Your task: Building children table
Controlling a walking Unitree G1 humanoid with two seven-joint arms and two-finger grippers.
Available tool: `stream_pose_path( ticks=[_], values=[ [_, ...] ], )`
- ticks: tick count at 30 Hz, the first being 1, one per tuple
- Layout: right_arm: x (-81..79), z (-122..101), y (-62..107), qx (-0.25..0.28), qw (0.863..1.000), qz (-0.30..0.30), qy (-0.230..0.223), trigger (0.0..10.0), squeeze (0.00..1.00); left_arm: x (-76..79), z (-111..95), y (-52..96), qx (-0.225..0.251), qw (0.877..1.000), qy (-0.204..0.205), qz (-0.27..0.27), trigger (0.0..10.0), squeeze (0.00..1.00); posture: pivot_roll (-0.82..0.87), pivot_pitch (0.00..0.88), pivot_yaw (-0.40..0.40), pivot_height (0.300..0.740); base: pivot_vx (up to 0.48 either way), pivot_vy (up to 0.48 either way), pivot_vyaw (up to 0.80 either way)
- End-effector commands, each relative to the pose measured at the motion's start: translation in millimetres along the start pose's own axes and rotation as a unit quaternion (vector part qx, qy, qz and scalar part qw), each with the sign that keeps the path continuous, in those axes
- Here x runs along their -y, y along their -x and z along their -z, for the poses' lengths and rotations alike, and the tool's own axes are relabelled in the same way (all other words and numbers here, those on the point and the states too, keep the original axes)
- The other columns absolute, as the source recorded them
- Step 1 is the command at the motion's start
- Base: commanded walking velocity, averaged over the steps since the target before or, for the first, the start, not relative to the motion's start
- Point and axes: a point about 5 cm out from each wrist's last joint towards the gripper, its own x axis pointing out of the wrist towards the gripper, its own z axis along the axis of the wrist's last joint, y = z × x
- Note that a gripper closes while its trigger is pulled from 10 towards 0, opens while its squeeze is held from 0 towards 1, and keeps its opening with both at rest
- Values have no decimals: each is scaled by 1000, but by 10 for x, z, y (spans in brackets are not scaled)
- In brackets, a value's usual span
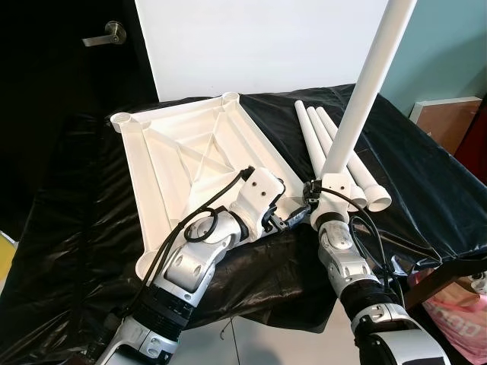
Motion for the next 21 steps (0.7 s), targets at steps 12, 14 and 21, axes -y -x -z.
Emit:
stream_pose_path(
  ticks=[12,14,21],
  values=[
    [-15,58,98,-7,1000,4,-27,10000,855,50,7,-14,-2,1000,-5,25,10000,0,-161,0,-18,740,0,0,0],
    [35,20,102,9,999,-13,-27,10000,1000,52,6,-16,-2,1000,-6,25,10000,0,-158,0,-19,740,0,0,0],
    [200,-21,149,36,995,-92,-18,10000,1000,58,13,-7,-3,1000,-6,27,10000,0,-166,0,-11,740,0,0,0]
  ],
)
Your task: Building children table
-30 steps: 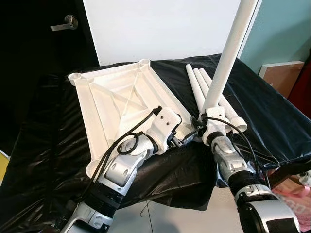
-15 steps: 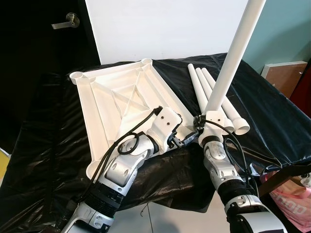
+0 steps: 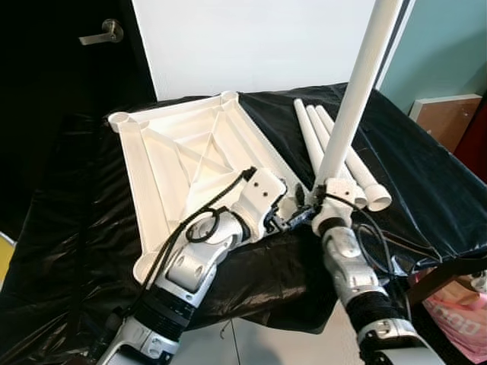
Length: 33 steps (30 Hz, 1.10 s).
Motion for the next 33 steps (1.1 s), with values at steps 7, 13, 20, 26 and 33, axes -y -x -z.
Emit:
stream_pose_path(
  ticks=[7,13,20,26,33],
  values=[
    [215,-34,67,1,994,-104,13,10000,0,47,13,-3,-4,1000,-8,30,10000,0,-173,0,-3,740,0,0,0],
    [307,-63,19,-20,981,-187,39,10000,0,48,6,-14,-4,999,-11,36,10000,0,-176,0,7,740,0,0,0],
    [300,-54,-52,-36,970,-230,66,10000,0,35,-3,-19,-3,999,-13,36,10000,0,-169,0,8,740,0,0,0],
    [239,-66,-170,-55,958,-269,85,10000,0,20,-10,-12,-3,999,-15,34,10000,0,-162,0,8,740,0,0,0],
    [249,-81,-240,-67,955,-276,91,0,0,1,-13,5,-4,1000,-16,26,10000,0,-143,0,0,740,0,0,0]
  ],
)
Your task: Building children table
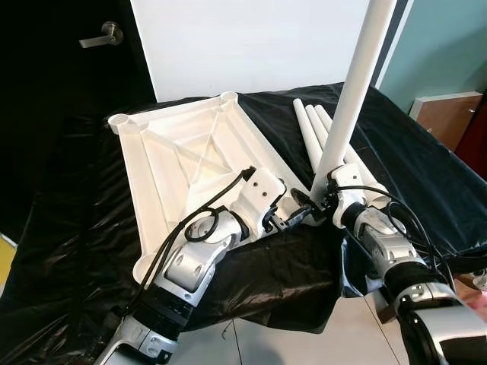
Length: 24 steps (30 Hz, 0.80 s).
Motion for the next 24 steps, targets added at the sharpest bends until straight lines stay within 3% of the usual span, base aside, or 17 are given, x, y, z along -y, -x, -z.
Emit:
stream_pose_path(
  ticks=[1,9,10,11,15,20,24],
  values=[
    [-27,44,-11,-11,1000,-14,-1,0,0,12,-13,6,-1,1000,-10,24,10000,0,-137,0,-3,740,0,0,0],
    [-12,167,48,-28,1000,2,-11,0,0,18,-5,26,-2,1000,-6,21,10000,0,-149,0,-1,740,0,0,0],
    [-9,188,55,-30,999,11,-18,4471,0,20,-5,24,-2,1000,-6,21,10000,0,-150,0,-1,740,0,0,0],
    [-6,200,58,-30,999,16,-23,10000,0,21,-5,22,-2,1000,-6,22,10000,0,-150,0,-1,740,0,0,0],
    [-26,230,67,-26,999,31,-33,10000,0,26,-3,20,-1,1000,-5,23,10000,0,-154,0,1,740,0,0,0],
    [-97,305,61,-21,991,112,-66,10000,0,40,3,27,-2,1000,-3,24,10000,0,-156,2,3,740,0,0,0],
    [-110,312,55,-21,989,124,-71,10000,0,43,4,30,-2,1000,-3,24,10000,0,-156,3,3,740,0,0,0]
  ],
)
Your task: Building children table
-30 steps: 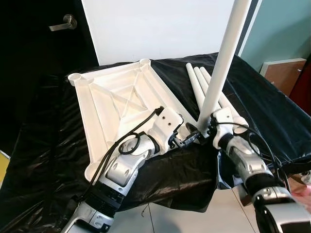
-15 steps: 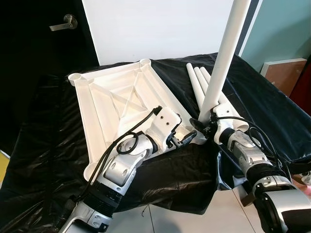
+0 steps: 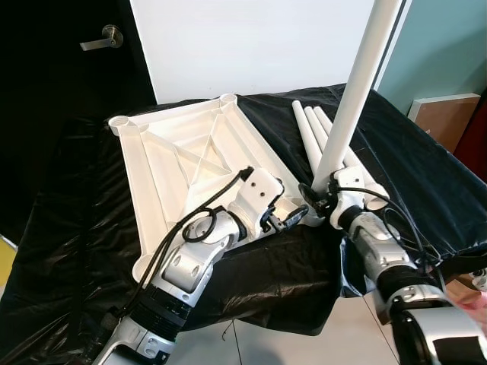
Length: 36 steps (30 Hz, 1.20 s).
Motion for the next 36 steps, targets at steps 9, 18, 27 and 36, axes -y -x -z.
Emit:
stream_pose_path(
  ticks=[9,18,27,36],
  values=[
    [-116,302,129,-55,973,218,-44,10000,0,53,-2,17,-3,1000,1,24,10000,0,-140,7,-3,740,0,0,0],
    [-437,204,70,-16,970,230,-81,10000,0,24,10,42,-8,1000,-3,21,10000,0,-131,13,-8,740,0,0,0],
    [-429,143,101,-5,969,236,-70,10000,1000,56,5,20,-5,1000,3,21,10000,0,-154,16,-5,740,0,0,0],
    [-319,50,175,30,978,201,-52,10000,1000,73,3,-8,-4,1000,2,30,10000,0,-173,10,3,740,0,0,0]
  ],
)
